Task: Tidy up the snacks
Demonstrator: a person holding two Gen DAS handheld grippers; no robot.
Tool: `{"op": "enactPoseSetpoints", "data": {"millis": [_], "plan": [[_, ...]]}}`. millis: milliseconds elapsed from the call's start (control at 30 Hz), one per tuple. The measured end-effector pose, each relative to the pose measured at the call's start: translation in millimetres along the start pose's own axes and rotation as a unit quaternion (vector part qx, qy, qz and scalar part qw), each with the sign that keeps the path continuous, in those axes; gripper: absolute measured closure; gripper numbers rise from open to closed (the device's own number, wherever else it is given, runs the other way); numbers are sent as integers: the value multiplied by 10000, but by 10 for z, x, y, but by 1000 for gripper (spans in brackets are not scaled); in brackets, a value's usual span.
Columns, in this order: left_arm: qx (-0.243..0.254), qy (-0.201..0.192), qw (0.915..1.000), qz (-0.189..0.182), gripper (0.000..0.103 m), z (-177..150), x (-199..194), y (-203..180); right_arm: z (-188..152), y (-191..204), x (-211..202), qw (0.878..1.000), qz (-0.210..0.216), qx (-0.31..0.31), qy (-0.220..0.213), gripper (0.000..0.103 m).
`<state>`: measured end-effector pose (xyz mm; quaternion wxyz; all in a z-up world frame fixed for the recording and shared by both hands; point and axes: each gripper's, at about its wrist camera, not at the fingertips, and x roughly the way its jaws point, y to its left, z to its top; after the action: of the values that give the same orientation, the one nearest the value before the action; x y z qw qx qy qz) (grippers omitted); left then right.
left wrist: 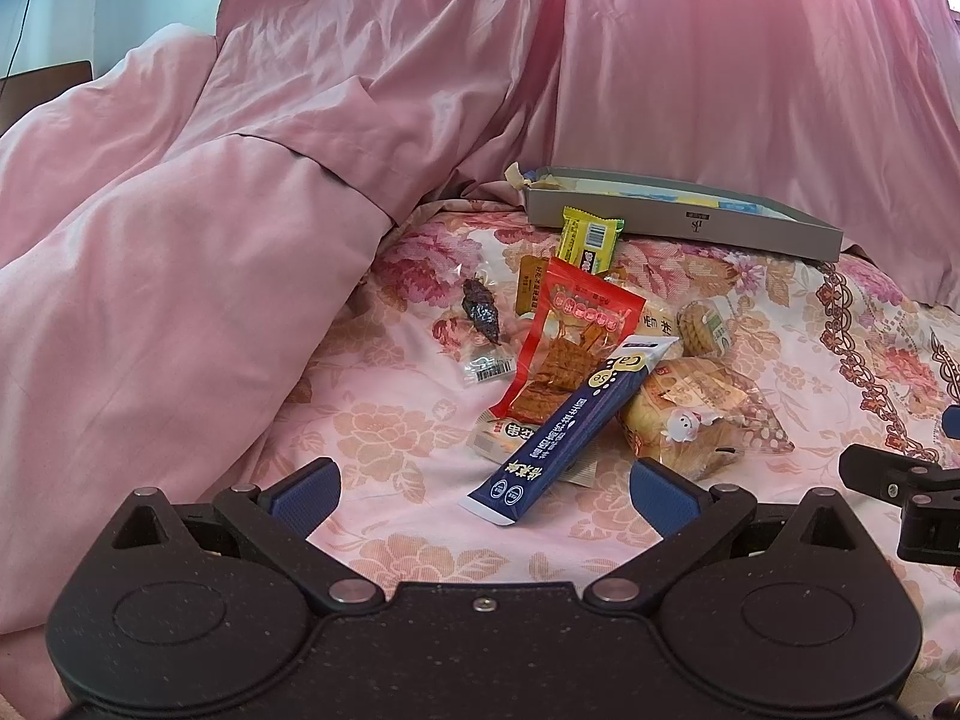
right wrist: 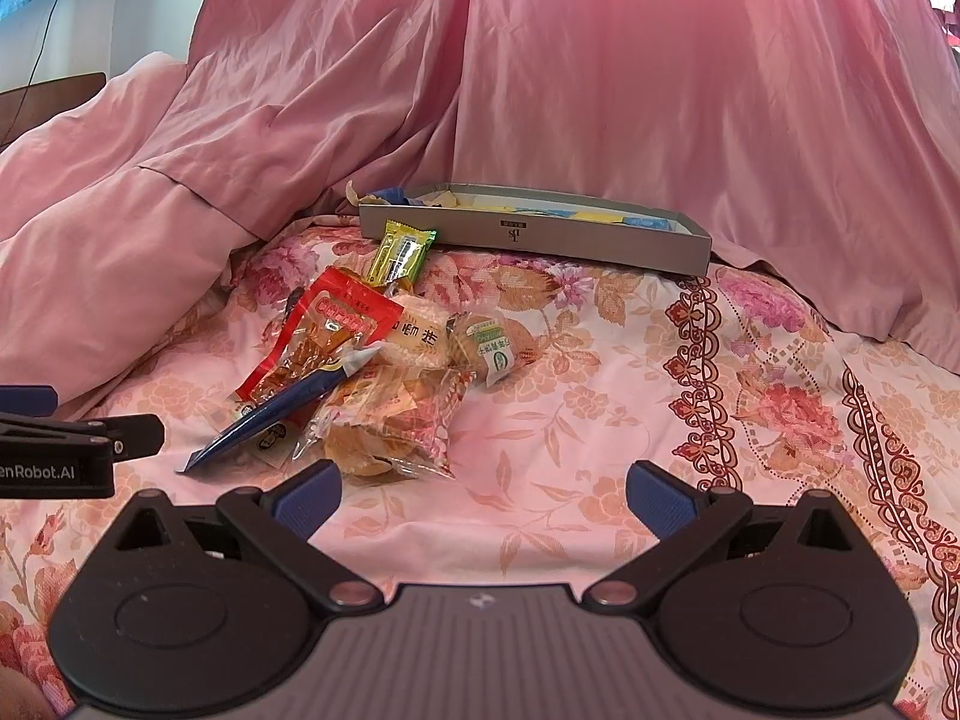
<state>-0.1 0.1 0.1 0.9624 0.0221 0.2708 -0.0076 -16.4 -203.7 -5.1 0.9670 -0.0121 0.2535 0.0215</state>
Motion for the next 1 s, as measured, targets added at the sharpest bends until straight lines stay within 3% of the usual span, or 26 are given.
{"op": "enactPoseSetpoints", "data": {"millis": [533, 767, 1000], "plan": [[-2, 17, 10000, 10, 1, 0, 2, -1, -16, 4, -6, 10000, 14, 5, 4, 0], [52, 201, 9997, 154, 1, 92, 102, -6, -45, 12, 37, 9999, 17, -139, -81, 0], [466, 330, 9981, -219, 1, 259, 386, 64, -32, 124, 153, 9964, 407, -730, -170, 0]]}}
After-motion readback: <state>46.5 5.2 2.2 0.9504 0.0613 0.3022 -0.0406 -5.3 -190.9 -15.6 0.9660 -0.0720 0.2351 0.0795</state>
